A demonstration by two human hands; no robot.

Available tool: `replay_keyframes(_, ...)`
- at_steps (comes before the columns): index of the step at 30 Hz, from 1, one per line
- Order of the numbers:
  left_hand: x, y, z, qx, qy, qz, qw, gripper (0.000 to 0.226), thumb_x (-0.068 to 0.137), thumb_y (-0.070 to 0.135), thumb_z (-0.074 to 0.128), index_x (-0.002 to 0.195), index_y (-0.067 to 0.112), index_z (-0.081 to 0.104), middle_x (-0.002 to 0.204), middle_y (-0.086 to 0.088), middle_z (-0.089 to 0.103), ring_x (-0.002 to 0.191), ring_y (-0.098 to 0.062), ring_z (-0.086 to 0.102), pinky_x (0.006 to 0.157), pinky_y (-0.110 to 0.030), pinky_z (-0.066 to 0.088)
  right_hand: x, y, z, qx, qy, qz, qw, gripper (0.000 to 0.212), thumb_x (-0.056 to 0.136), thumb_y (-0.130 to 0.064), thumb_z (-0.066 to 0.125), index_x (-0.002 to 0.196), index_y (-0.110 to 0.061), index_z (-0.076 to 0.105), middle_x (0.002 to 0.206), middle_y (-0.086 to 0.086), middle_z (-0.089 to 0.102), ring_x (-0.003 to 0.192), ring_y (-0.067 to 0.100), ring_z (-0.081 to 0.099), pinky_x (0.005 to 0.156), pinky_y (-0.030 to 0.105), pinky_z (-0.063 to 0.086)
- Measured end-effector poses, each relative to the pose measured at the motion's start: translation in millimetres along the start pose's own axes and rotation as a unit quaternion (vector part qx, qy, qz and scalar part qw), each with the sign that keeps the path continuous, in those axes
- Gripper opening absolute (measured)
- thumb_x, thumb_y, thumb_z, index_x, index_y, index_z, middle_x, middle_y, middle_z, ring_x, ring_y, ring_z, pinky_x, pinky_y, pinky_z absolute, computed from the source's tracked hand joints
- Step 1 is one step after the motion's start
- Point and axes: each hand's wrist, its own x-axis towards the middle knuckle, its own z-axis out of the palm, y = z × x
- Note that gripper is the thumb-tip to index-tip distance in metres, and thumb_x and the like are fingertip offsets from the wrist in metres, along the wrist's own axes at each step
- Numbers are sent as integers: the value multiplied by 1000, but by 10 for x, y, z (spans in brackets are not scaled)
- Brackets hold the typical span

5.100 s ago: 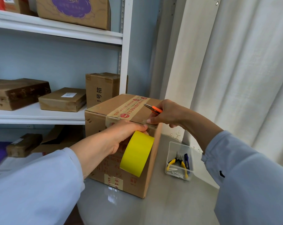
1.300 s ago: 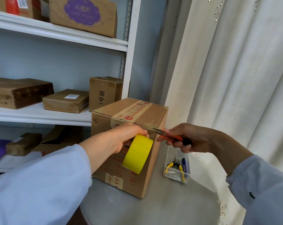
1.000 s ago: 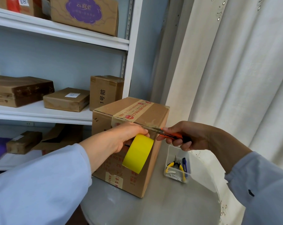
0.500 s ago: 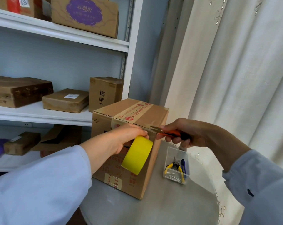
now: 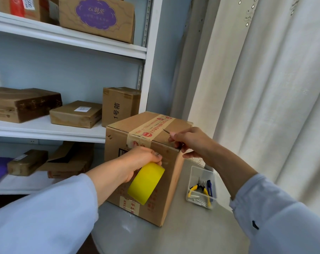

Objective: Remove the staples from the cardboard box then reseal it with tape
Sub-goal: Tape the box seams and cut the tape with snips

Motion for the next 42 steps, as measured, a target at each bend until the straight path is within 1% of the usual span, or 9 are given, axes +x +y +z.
replay_keyframes(3, -26, -57, -25, 55, 19, 41, 997, 20, 91, 25, 62, 76, 13, 67, 74, 0, 63, 73, -13, 55, 61, -23, 39, 14, -23, -11, -36, -2, -9, 999, 30, 93, -32, 57, 104, -6, 68, 75, 0, 58, 61, 9, 49, 56, 21, 41)
replay_keyframes(7, -43, 10, 1, 96, 72, 129, 984, 25, 89, 28, 64, 83, 4, 71, 79, -6, 61, 79, -16, 54, 69, -26, 37, 30, -103, 11, -50, -3, -20, 999, 26, 93, -32, 58, 101, -10, 69, 76, 2, 65, 62, 9, 51, 55, 22, 37)
replay_keyframes(16, -118, -76, 23, 90, 33, 120, 988, 21, 90, 28, 62, 84, 12, 74, 83, 14, 60, 77, 4, 51, 59, -9, 41, 39, -197, 85, -44, -20, -60, 997, 27, 93, -29, 59, 110, -10, 68, 110, -2, 64, 93, 8, 57, 72, 16, 44)
replay_keyframes(18, -116, -81, 30, 75, 26, 121, 989, 21, 91, 29, 61, 85, 13, 74, 86, 11, 63, 80, -3, 56, 60, -16, 42, 39, -192, 89, -59, -16, -73, 996, 27, 93, -30, 58, 106, -9, 69, 112, 0, 64, 98, 11, 59, 76, 18, 46)
replay_keyframes(24, -100, -147, 64, 95, 5, 127, 987, 9, 86, 24, 68, 91, 18, 72, 95, 11, 64, 82, -8, 57, 52, -16, 43, -42, -90, -49, -11, 18, -89, 996, 26, 94, -28, 57, 106, -8, 67, 83, 1, 68, 61, 8, 57, 56, 18, 42)
replay_keyframes(29, -106, -184, 108, 92, 14, 149, 984, 7, 88, 22, 67, 88, 18, 72, 104, 8, 66, 98, -10, 57, 65, -21, 47, -215, 166, -372, -2, -159, -12, 987, 31, 99, -27, 47, 111, -2, 61, 91, 14, 71, 63, 13, 57, 51, 21, 38)
replay_keyframes(32, -136, -166, 194, 87, 1, 151, 985, 12, 89, 23, 65, 94, 14, 71, 107, 4, 64, 87, -8, 57, 51, -14, 46, -285, 331, -439, -59, -135, 11, 989, 26, 102, -19, 40, 108, -5, 61, 92, 13, 73, 62, 12, 61, 52, 21, 42)
replay_keyframes(37, -152, -149, 381, 92, -5, 156, 983, 17, 89, 24, 64, 96, 9, 70, 107, -10, 66, 71, -9, 53, 46, -15, 40, -350, 504, -361, -98, -167, 21, 981, 25, 102, -17, 39, 103, -8, 63, 94, 9, 71, 69, 14, 65, 58, 25, 47)
replay_keyframes(42, -89, -210, 537, 107, 28, 145, 983, 25, 88, 28, 65, 91, 4, 69, 87, -9, 64, 72, -12, 50, 57, -24, 37, -394, 578, -312, -105, -165, -9, 981, 25, 99, -29, 48, 96, -9, 62, 89, 12, 70, 61, 10, 59, 55, 25, 43)
